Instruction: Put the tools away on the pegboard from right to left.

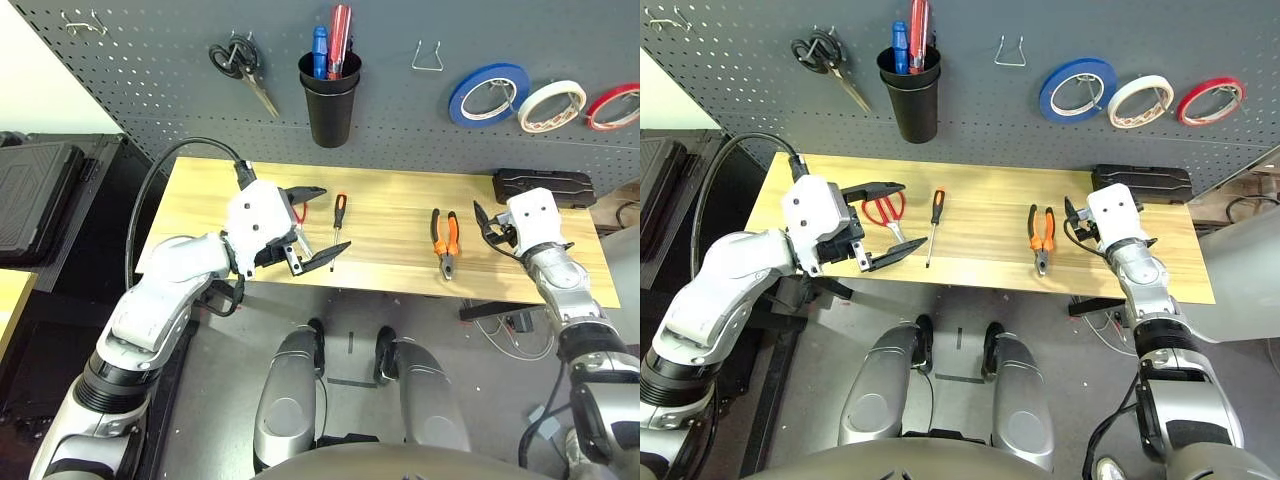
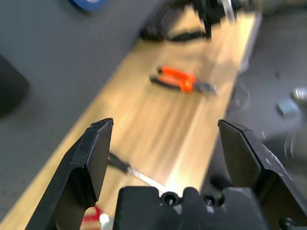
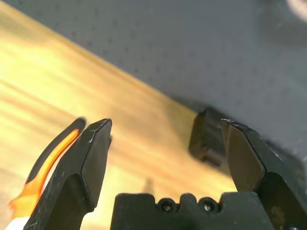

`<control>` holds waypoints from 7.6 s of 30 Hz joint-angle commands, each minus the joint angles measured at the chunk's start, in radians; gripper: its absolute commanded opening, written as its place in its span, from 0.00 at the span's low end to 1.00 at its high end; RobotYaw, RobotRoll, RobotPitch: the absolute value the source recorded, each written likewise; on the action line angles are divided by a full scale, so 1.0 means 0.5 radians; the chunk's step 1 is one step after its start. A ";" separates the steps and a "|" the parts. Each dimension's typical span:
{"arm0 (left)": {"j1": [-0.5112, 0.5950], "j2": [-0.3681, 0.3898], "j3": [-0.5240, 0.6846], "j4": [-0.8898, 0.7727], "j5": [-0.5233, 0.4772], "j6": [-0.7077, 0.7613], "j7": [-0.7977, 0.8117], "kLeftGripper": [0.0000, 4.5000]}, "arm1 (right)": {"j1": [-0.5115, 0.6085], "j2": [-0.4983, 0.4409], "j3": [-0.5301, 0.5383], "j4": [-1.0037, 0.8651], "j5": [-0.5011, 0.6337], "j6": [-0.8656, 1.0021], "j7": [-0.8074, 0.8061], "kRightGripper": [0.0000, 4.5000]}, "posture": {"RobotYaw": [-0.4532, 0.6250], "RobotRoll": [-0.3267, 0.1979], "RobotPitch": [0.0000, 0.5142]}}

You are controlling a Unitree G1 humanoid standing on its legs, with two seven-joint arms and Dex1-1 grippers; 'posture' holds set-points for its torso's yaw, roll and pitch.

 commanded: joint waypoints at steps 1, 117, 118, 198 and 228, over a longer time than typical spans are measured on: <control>0.032 0.035 -0.095 0.085 0.129 -0.031 -0.035 1.00 | 0.112 0.050 -0.021 -0.196 0.065 0.298 0.014 1.00 | 0.62 0.62 0.56; -0.112 -0.460 0.471 -0.162 -0.492 -0.104 0.170 1.00 | 0.113 0.141 0.075 -1.325 0.213 0.191 0.199 0.47 | 0.62 0.62 0.51; -0.123 -0.455 0.471 -0.158 -0.497 -0.095 0.174 1.00 | 0.091 0.148 0.070 -1.332 0.215 0.205 0.190 0.47 | 0.62 0.62 0.50; -0.077 -0.391 0.271 0.274 -0.069 -0.088 0.385 1.00 | 0.183 0.173 0.139 -1.138 0.123 -0.165 0.341 1.00 | 0.63 0.62 0.51; -0.522 -1.163 -0.010 1.386 0.591 0.498 1.061 1.00 | 0.615 0.005 0.352 -1.040 0.051 0.606 0.695 1.00 | 0.59 0.62 0.64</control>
